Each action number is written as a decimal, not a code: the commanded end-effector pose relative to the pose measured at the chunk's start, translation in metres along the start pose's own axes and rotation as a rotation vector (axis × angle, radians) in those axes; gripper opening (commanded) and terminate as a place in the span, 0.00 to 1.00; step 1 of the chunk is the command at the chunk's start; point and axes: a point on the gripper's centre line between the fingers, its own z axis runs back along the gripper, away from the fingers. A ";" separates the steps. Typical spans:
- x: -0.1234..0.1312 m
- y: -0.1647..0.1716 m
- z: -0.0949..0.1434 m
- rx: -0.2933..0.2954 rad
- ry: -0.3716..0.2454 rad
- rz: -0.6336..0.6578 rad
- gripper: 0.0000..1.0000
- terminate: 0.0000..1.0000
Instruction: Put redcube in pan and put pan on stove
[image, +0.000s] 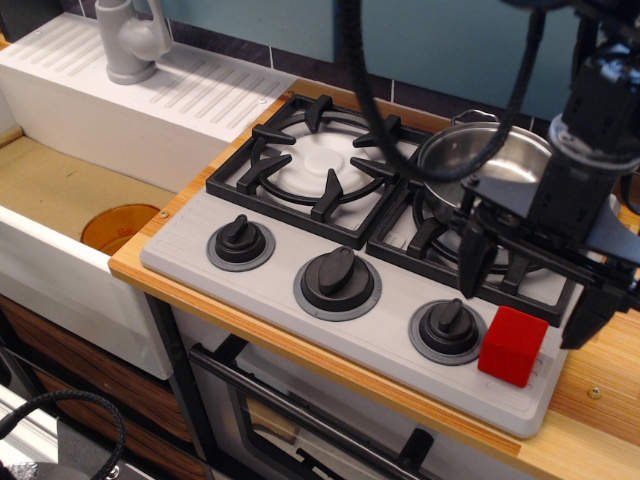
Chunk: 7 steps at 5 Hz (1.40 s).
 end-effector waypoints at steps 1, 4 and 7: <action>0.007 0.001 -0.004 -0.019 -0.052 0.003 1.00 0.00; 0.007 -0.002 -0.026 -0.005 -0.114 0.001 1.00 0.00; 0.007 -0.015 -0.025 -0.010 0.013 0.004 0.00 0.00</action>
